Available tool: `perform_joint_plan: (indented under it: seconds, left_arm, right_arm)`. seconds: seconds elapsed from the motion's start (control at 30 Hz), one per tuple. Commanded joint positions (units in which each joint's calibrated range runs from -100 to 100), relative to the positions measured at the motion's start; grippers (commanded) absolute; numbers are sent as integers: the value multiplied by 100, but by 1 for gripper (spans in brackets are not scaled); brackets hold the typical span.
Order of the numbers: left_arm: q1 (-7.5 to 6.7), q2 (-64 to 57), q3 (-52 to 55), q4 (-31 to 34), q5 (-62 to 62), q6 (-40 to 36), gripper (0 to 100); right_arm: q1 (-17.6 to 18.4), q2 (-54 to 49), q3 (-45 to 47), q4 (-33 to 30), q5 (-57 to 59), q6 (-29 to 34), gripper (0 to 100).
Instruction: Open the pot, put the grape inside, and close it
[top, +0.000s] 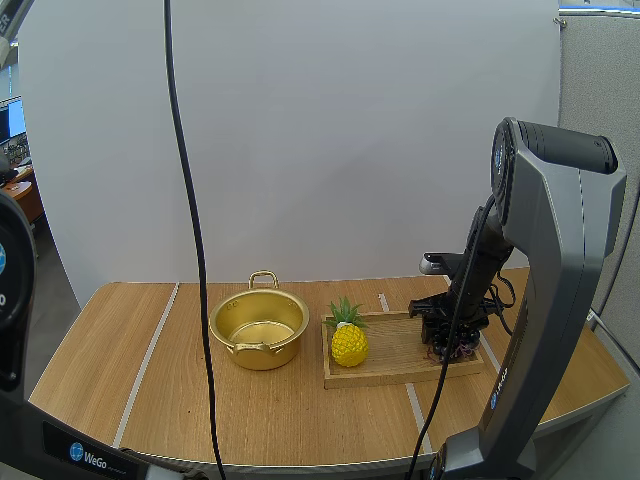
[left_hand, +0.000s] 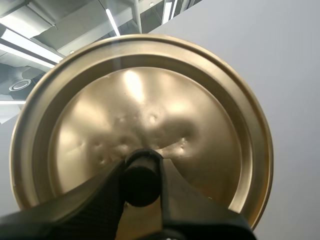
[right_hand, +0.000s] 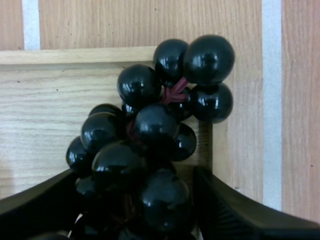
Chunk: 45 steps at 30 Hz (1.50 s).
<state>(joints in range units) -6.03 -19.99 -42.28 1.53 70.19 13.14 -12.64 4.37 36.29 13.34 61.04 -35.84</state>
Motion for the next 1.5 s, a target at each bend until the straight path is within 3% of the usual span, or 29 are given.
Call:
perform_joint_plan:
  seconds: [0.0,0.23,0.27,0.37,0.67,0.87,1.23,1.47]
  left_arm:
    - [-4,-26,-62,53,-206,-33,0]
    - [-4,-26,-62,53,-206,-33,0]
    - [-4,-26,-62,53,-206,-33,0]
    - [-4,-26,-62,53,-206,-33,0]
    - [-4,-26,-62,53,-206,-33,0]
    - [-4,-26,-62,53,-206,-33,0]
    - [-4,-26,-62,53,-206,-33,0]
    - [-4,-26,-62,53,-206,-33,0]
  right_arm:
    - [0,30,-7,6,-30,-27,100]
    - [0,30,-7,61,-30,-32,100]
    - [0,30,-7,61,-30,-32,81]
    - [0,30,-7,61,94,-32,0]
    - [0,30,-7,21,157,3,0]
    - [0,-497,-17,860,249,3,0]
    - [0,-3376,-17,1651,639,3,0]
    - [0,-4900,-17,1687,521,3,0]
